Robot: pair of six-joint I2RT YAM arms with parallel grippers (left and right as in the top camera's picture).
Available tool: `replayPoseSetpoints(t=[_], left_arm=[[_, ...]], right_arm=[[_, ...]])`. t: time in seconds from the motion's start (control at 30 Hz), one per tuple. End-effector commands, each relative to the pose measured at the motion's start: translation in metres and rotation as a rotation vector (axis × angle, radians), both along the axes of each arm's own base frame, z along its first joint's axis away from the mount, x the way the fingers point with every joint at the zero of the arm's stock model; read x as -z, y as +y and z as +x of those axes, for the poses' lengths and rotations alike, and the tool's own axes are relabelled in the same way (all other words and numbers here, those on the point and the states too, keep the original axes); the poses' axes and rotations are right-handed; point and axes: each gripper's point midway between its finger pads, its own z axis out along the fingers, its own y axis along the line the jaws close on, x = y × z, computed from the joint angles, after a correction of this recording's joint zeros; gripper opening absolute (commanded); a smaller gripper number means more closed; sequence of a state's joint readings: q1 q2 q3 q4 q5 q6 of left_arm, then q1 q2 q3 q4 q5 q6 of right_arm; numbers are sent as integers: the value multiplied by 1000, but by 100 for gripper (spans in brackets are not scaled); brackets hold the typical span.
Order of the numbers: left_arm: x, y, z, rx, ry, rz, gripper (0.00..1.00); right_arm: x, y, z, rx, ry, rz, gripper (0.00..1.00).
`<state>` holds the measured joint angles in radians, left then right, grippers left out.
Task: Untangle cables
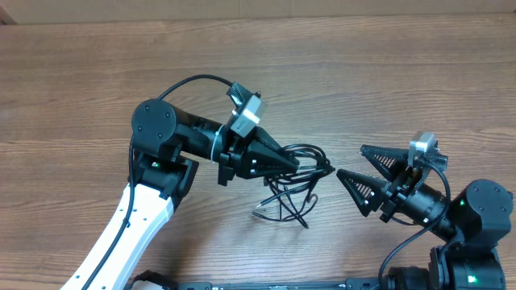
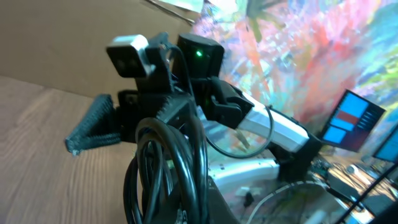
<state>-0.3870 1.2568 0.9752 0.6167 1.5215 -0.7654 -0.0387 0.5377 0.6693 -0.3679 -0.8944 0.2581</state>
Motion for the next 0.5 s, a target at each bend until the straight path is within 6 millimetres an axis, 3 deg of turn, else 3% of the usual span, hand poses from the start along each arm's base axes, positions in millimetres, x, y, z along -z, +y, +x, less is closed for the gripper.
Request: replayPoseSetpoints(t=[0.0, 0.47], left_arm=[[-20, -4, 3, -70, -65, -58, 4], [-18, -35, -30, 38, -62, -76, 4]], right_arm=[[-4, 2, -4, -22, -11, 6, 85], [-3, -4, 3, 32, -15, -5, 86]])
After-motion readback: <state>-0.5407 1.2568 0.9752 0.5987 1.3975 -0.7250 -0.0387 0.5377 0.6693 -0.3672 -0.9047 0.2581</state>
